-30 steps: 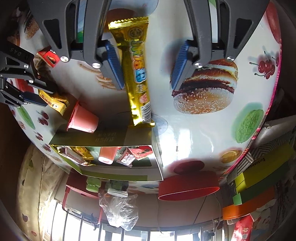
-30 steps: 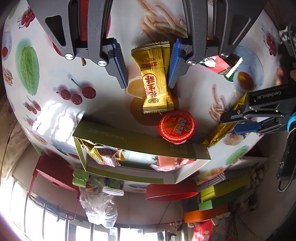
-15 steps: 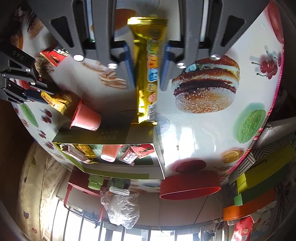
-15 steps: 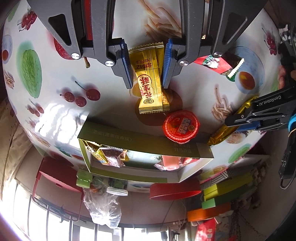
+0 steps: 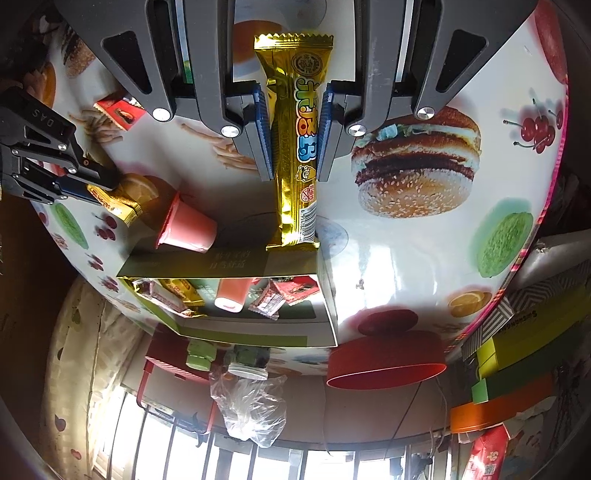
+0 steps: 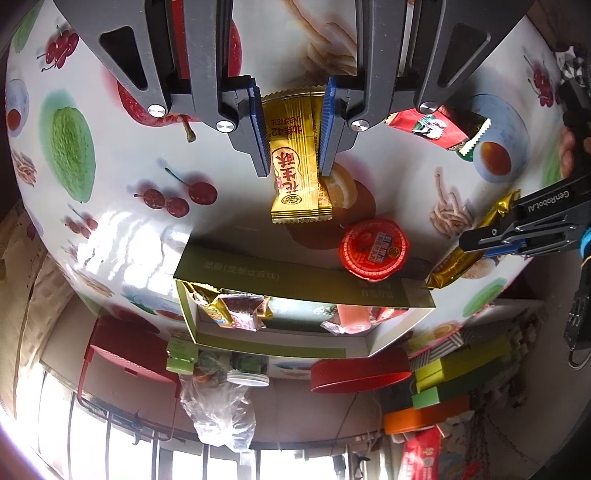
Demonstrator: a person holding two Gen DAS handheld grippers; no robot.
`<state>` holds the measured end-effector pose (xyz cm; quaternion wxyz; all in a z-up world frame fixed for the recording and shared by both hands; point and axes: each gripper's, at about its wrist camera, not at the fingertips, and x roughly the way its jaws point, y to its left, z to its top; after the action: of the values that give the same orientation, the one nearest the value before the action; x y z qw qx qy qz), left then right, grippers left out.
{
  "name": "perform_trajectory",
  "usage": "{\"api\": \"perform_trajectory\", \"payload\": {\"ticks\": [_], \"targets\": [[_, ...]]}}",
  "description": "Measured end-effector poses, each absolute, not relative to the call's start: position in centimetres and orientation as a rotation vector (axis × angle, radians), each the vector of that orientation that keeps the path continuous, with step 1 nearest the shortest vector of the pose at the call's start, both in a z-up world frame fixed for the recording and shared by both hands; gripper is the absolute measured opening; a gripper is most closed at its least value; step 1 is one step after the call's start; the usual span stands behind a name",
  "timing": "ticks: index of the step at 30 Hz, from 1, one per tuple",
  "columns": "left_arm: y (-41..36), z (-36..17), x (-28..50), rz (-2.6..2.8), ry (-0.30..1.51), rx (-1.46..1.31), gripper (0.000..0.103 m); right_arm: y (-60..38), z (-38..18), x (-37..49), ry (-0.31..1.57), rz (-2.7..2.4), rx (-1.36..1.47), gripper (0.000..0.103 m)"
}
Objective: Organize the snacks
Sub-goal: 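Lift the yellow stick snack and gold pack and carry both over the green box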
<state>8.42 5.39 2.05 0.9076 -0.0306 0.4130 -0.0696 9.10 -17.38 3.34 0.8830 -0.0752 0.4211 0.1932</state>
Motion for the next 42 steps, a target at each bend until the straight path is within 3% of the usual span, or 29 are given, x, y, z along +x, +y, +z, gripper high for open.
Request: {"api": "perform_trajectory", "payload": {"ticks": [42], "targets": [[4.1, 9.1, 12.0, -0.243, 0.693, -0.084, 0.024, -20.0, 12.0, 12.3, 0.638, 0.343, -0.046, 0.024]]}}
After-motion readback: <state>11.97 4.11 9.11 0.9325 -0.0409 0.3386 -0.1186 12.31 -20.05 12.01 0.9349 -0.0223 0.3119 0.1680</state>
